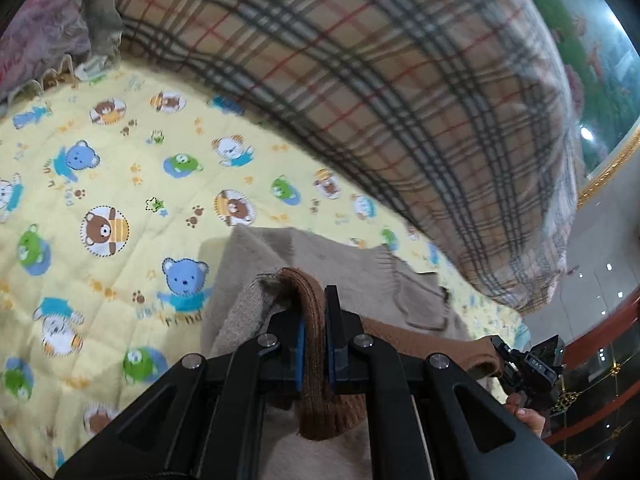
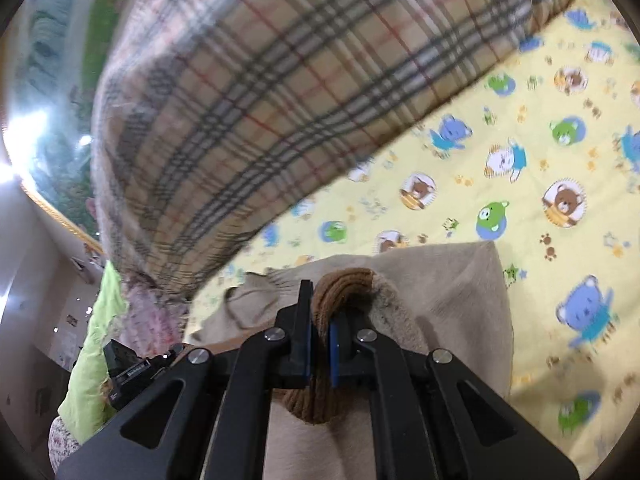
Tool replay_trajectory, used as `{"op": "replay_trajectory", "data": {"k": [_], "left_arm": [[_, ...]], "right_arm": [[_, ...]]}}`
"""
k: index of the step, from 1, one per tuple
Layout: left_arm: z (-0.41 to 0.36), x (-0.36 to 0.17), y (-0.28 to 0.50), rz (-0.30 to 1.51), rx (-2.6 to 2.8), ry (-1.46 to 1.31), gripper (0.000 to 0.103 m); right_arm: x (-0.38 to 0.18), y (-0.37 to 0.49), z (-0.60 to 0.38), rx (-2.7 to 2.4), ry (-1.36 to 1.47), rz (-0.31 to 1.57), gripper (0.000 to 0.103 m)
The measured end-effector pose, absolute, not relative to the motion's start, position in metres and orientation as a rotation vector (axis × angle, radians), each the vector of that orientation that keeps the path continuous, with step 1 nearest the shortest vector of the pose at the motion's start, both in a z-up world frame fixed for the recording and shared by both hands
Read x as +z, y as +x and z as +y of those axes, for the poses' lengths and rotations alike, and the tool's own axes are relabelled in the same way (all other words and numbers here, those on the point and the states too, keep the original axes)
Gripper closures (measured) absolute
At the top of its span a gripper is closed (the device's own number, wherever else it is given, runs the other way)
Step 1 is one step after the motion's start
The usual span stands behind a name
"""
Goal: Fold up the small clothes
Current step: 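Grasp the brown hem with both grippers and fold it toward the collar, then lay the hem onto the sweater and open both grippers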
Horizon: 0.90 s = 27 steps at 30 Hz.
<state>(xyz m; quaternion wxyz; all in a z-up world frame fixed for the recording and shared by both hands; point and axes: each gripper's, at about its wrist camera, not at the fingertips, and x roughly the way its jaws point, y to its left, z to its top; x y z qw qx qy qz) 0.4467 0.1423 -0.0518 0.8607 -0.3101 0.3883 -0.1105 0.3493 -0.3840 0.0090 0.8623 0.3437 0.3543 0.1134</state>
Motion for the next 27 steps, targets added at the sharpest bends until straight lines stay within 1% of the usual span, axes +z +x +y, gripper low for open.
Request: {"op": "replay_trajectory", "data": {"k": [6,8,10,11,12,13,14,15,16,18,20,22,24,27], "left_arm": [[0.142,-0.065,0.458,0.829,-0.223,-0.636,0.096],[0.144,-0.064,0.459,0.836,-0.228,-0.645,0.092],[0.144,-0.059,0.456,0.838,-0.241,-0.639,0.092],[0.145,-0.053,0.453,0.83,-0.249,-0.632,0.092],[0.147,-0.045,0.448,0.818,-0.256,-0.624,0.09],[0.149,-0.038,0.443,0.812,-0.273,-0.615,0.087],[0.15,-0.032,0.44,0.811,-0.286,-0.604,0.082],[0.15,-0.025,0.438,0.807,-0.277,-0.585,0.073],[0.152,-0.017,0.432,0.799,-0.236,-0.544,0.071],[0.153,0.001,0.417,0.791,-0.196,-0.472,0.07],[0.149,0.011,0.402,0.795,-0.217,-0.459,0.07],[0.122,0.016,0.38,0.815,-0.33,-0.441,0.066],[0.074,0.008,0.357,0.862,-0.452,-0.391,0.057],[0.018,-0.017,0.336,0.893,-0.574,-0.354,0.056]], "right_arm": [[-0.016,0.365,-0.39,0.206,0.739,0.8,0.095],[-0.019,0.365,-0.393,0.2,0.767,0.795,0.094],[-0.019,0.365,-0.395,0.201,0.792,0.787,0.093],[-0.017,0.363,-0.397,0.196,0.806,0.79,0.089],[-0.014,0.361,-0.399,0.174,0.815,0.799,0.082],[-0.012,0.359,-0.4,0.158,0.822,0.801,0.079],[-0.006,0.355,-0.405,0.15,0.84,0.788,0.066],[-0.001,0.352,-0.409,0.14,0.855,0.771,0.052],[0.007,0.347,-0.416,0.124,0.869,0.75,0.048],[0.02,0.338,-0.423,0.109,0.858,0.734,0.047],[0.038,0.322,-0.418,0.128,0.801,0.717,0.047],[0.051,0.306,-0.399,0.169,0.705,0.709,0.047],[0.061,0.287,-0.357,0.253,0.559,0.706,0.047],[0.048,0.273,-0.298,0.392,0.46,0.744,0.047]]}}
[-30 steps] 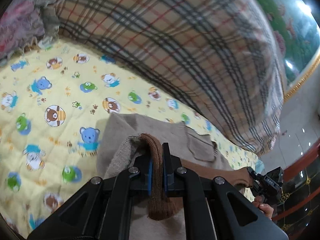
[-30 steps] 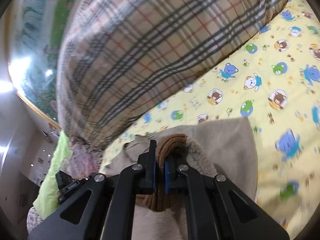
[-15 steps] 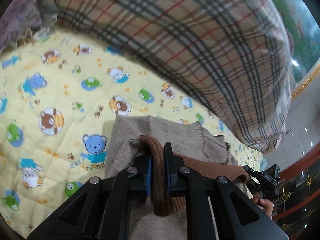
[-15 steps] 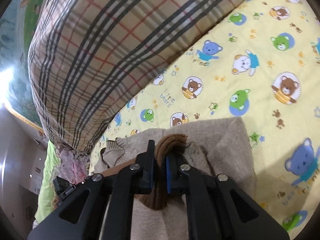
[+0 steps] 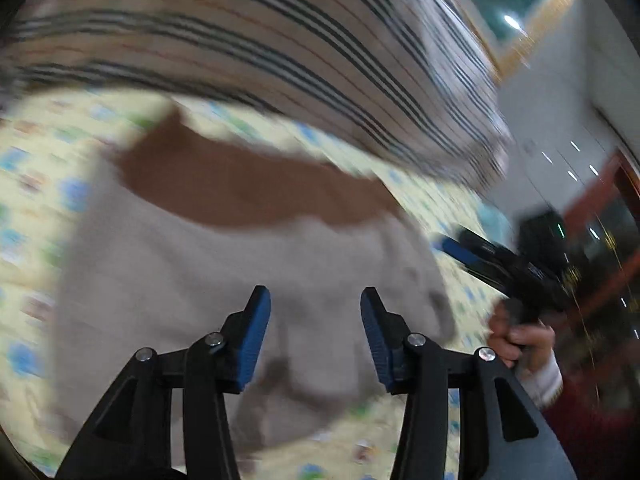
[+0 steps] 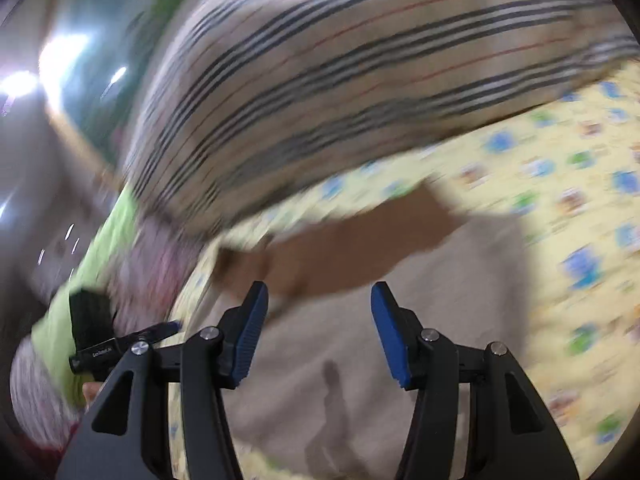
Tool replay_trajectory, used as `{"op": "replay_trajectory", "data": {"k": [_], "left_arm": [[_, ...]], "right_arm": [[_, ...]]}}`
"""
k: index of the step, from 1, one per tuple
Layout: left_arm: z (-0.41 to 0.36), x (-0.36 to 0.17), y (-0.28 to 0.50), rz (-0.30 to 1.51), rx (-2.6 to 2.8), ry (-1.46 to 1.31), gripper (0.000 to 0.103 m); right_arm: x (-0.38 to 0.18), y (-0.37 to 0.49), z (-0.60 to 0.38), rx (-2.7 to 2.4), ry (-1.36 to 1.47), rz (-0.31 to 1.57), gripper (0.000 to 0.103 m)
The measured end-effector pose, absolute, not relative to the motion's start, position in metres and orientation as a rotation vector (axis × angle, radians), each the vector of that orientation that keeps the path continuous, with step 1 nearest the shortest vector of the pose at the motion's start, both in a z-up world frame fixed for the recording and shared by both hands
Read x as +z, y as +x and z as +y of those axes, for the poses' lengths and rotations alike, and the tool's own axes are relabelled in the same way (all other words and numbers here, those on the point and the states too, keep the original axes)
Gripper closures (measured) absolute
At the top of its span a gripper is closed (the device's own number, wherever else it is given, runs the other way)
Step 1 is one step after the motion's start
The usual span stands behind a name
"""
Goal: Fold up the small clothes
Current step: 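Lay the hem onto the sweater and open both grippers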
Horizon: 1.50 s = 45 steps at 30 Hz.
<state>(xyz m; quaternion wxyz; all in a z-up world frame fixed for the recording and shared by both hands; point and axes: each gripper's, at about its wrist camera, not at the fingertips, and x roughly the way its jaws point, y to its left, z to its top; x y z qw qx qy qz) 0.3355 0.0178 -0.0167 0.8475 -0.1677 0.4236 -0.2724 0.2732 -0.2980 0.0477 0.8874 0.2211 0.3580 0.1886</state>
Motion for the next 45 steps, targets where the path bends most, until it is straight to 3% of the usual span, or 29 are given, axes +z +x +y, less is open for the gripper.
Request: {"op": "replay_trajectory", "data": {"k": [5,7,8,9,12,13,14,15,16,20,26,27,28,30,37,45], "left_arm": [[0.004,-0.053,0.375,0.947,-0.502,-0.284,0.06],[0.02,-0.062,0.403,0.977,-0.498,-0.301,0.078],[0.028,-0.064,0.416,0.981,-0.497,-0.305,0.089],[0.037,-0.063,0.426,0.979,-0.485,-0.31,0.092],[0.072,-0.055,0.455,0.949,-0.332,-0.302,0.087],[0.083,-0.055,0.463,0.938,-0.246,-0.277,0.091],[0.097,-0.056,0.47,0.933,-0.209,-0.292,0.093],[0.112,-0.057,0.474,0.925,-0.218,-0.351,0.093],[0.128,-0.056,0.475,0.908,-0.211,-0.416,0.093],[0.148,-0.046,0.454,0.861,-0.119,-0.386,0.091],[0.141,-0.027,0.383,0.857,-0.169,-0.39,0.062],[0.14,-0.025,0.361,0.855,-0.181,-0.393,0.055],[0.139,-0.024,0.347,0.854,-0.18,-0.396,0.052],[0.14,-0.027,0.308,0.861,-0.142,-0.42,0.048],[0.157,-0.067,0.217,0.902,-0.007,-0.668,0.038],[0.161,-0.098,0.221,0.906,-0.02,-0.891,0.036]], "right_arm": [[-0.006,0.302,-0.242,0.518,0.381,0.912,0.047],[-0.02,0.324,-0.243,0.465,0.354,0.959,0.055],[-0.025,0.338,-0.252,0.43,0.358,0.958,0.066],[-0.025,0.35,-0.263,0.401,0.376,0.944,0.07],[-0.021,0.378,-0.305,0.176,0.419,0.897,0.07],[-0.02,0.384,-0.318,0.094,0.411,0.884,0.071],[-0.022,0.389,-0.335,0.052,0.446,0.865,0.078],[-0.026,0.393,-0.349,0.053,0.504,0.862,0.094],[-0.028,0.396,-0.356,0.03,0.517,0.873,0.103],[-0.021,0.375,-0.363,-0.093,0.471,0.827,0.103],[0.008,0.323,-0.344,-0.024,0.438,0.798,0.099],[0.015,0.306,-0.34,0.005,0.431,0.792,0.094],[0.018,0.289,-0.345,0.016,0.427,0.789,0.086],[0.025,0.249,-0.346,0.018,0.418,0.799,0.037],[0.016,0.165,-0.352,-0.064,0.46,0.787,0.036],[-0.018,0.164,-0.354,-0.073,0.549,0.879,0.036]]}}
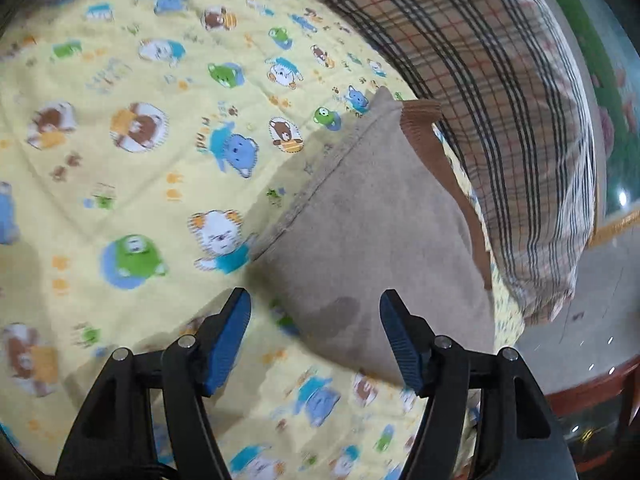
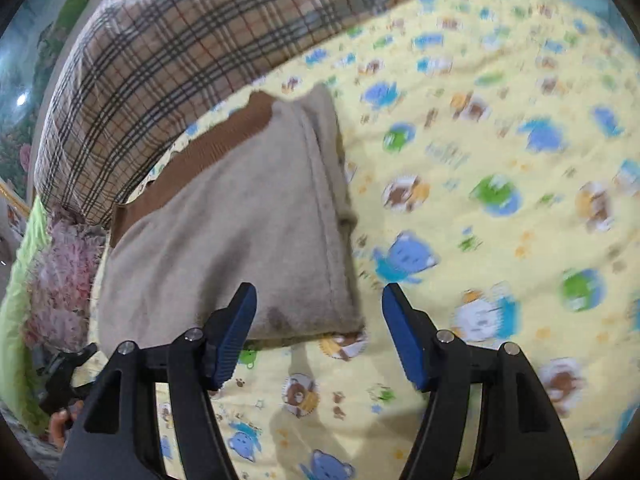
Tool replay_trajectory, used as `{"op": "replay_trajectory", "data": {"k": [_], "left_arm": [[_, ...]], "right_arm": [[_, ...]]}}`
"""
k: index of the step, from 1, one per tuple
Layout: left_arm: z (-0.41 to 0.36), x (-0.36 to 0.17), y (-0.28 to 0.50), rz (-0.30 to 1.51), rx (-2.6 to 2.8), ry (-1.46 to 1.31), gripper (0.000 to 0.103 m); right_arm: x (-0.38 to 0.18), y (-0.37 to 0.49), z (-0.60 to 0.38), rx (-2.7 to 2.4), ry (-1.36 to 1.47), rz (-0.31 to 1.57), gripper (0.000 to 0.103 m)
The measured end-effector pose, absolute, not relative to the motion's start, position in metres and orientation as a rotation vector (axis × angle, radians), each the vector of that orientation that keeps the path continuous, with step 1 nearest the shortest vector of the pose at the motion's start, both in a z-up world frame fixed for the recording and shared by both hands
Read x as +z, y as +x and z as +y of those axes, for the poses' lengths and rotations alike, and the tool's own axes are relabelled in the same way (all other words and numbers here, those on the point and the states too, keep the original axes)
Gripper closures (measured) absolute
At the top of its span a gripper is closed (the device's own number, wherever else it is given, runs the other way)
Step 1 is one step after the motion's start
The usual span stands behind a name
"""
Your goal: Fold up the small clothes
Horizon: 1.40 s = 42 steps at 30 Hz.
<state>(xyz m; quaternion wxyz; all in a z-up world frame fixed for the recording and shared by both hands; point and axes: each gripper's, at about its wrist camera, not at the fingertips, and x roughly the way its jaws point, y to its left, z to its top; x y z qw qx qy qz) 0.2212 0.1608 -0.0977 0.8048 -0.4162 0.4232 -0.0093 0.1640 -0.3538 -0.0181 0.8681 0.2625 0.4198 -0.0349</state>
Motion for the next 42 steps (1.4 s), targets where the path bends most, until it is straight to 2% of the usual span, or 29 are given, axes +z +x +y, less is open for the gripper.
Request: {"op": "replay_trajectory", "data": {"k": [1,2,3,4,5,6,8,12,16,19,22,23,24,29,34,42], "left_arm": [[0.158,-0.1,0.226,0.907,-0.008,-0.891,0.036],[0.155,-0.1,0.232,0.904,0.006,-0.88,0.039],[0.152,-0.1,0.237,0.899,0.018,-0.863,0.046],[0.149,-0.1,0.248,0.899,0.021,-0.85,0.057],[0.146,-0.101,0.255,0.909,0.0,-0.847,0.083],[0.144,-0.103,0.26,0.922,-0.027,-0.86,0.088],[0.142,-0.093,0.264,0.887,-0.033,-0.847,0.092],[0.147,-0.059,0.248,0.802,-0.067,-0.791,0.094],[0.151,-0.072,0.251,0.862,-0.045,-0.764,0.094],[0.15,-0.088,0.252,0.912,-0.033,-0.737,0.088],[0.157,-0.09,0.237,0.912,-0.015,-0.778,0.068],[0.159,-0.09,0.232,0.913,-0.013,-0.805,0.054],[0.161,-0.09,0.226,0.91,-0.005,-0.826,0.045],[0.156,-0.093,0.211,0.894,-0.009,-0.948,0.029],[0.139,-0.096,0.228,0.865,0.015,-0.942,0.018],[0.132,-0.097,0.248,0.819,0.071,-0.94,0.018]], "right_arm": [[-0.022,0.167,-0.353,-0.073,0.557,0.887,0.038],[-0.024,0.169,-0.352,-0.071,0.565,0.873,0.047],[-0.024,0.17,-0.352,-0.065,0.574,0.865,0.072],[-0.026,0.174,-0.352,-0.066,0.586,0.876,0.084],[-0.028,0.175,-0.354,-0.063,0.608,0.881,0.088],[-0.029,0.175,-0.356,-0.051,0.632,0.876,0.09],[-0.022,0.17,-0.359,-0.047,0.636,0.859,0.091],[0.02,0.143,-0.38,-0.013,0.648,0.757,0.095],[0.023,0.138,-0.391,-0.038,0.582,0.789,0.098],[-0.005,0.148,-0.387,-0.069,0.536,0.911,0.098],[-0.003,0.141,-0.378,-0.111,0.489,0.912,0.095],[0.005,0.137,-0.375,-0.132,0.477,0.892,0.093],[0.011,0.133,-0.375,-0.151,0.466,0.873,0.091],[0.047,0.142,-0.361,-0.108,0.46,0.746,0.091],[0.046,0.198,-0.311,0.173,0.506,0.76,0.091],[0.007,0.309,-0.207,0.45,0.366,0.947,0.091]]}}
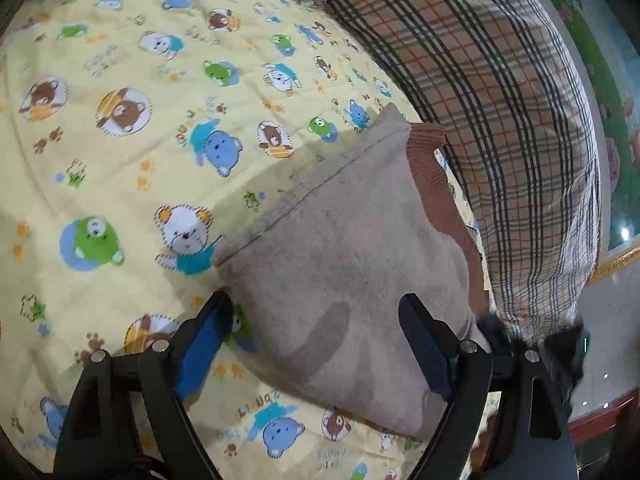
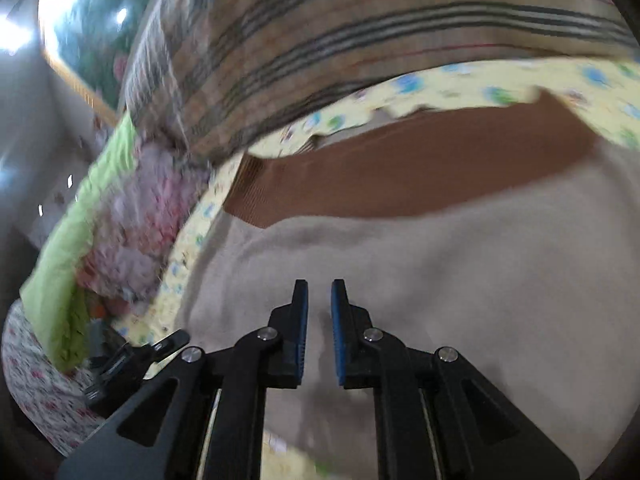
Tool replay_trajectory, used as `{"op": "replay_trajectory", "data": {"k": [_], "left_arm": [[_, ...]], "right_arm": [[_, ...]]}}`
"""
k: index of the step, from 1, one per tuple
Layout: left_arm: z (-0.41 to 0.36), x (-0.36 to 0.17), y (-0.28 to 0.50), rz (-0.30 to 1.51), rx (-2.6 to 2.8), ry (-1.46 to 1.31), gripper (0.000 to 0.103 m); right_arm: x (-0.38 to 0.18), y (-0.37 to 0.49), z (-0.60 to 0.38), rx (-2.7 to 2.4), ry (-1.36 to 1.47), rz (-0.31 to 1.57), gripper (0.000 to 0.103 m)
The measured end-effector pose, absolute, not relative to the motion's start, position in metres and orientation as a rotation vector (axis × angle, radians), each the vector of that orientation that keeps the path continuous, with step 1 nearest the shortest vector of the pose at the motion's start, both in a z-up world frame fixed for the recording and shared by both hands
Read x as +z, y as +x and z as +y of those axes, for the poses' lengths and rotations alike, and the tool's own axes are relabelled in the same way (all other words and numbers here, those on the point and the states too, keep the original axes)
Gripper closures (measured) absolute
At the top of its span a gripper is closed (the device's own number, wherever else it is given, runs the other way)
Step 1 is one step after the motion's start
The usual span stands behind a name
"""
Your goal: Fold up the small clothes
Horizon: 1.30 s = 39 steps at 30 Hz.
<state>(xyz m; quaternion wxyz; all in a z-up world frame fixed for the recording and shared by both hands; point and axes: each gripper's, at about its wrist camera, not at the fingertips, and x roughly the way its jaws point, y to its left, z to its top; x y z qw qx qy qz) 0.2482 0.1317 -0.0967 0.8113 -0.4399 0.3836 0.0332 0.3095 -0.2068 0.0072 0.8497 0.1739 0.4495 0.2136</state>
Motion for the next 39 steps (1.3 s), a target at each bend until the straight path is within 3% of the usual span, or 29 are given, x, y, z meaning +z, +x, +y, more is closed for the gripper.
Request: {"op": "replay_trajectory", "data": {"k": [4,10,13,15,17,21,25,26,27,29,35,39], "left_arm": [[0.134,-0.097,0.253,0.796,0.083,-0.951,0.018],[0.128,-0.093,0.271,0.794,0.09,-0.891,0.019],[0.125,-0.093,0.282,0.801,0.055,-0.891,0.037],[0.121,-0.095,0.286,0.811,0.005,-0.891,0.067],[0.114,-0.09,0.288,0.807,-0.015,-0.845,0.078],[0.085,-0.054,0.288,0.741,-0.155,-0.747,0.089],[0.033,-0.018,0.295,0.704,-0.31,-0.606,0.089],[0.014,-0.014,0.299,0.702,-0.37,-0.591,0.089],[0.003,-0.012,0.301,0.707,-0.408,-0.584,0.089],[-0.035,-0.018,0.308,0.747,-0.515,-0.539,0.089],[-0.081,-0.076,0.316,0.903,-0.527,-0.475,0.089],[-0.075,-0.075,0.311,0.905,-0.542,-0.479,0.089]], "right_arm": [[-0.018,0.364,-0.19,0.425,0.362,1.043,0.091],[-0.012,0.373,-0.234,0.246,0.531,0.921,0.091],[-0.002,0.325,-0.23,0.311,0.514,0.885,0.091],[-0.002,0.29,-0.232,0.352,0.52,0.879,0.091],[-0.01,0.276,-0.231,0.367,0.542,0.893,0.091],[-0.047,0.281,-0.232,0.352,0.543,1.031,0.091],[-0.049,0.287,-0.252,0.399,0.675,1.02,0.089],[-0.044,0.286,-0.257,0.413,0.699,0.991,0.079],[-0.036,0.282,-0.27,0.42,0.742,0.948,0.058],[-0.029,0.277,-0.295,0.433,0.846,0.883,0.038],[-0.034,0.279,-0.326,0.469,0.934,0.89,0.036],[-0.037,0.285,-0.325,0.507,0.942,0.875,0.036]]}}
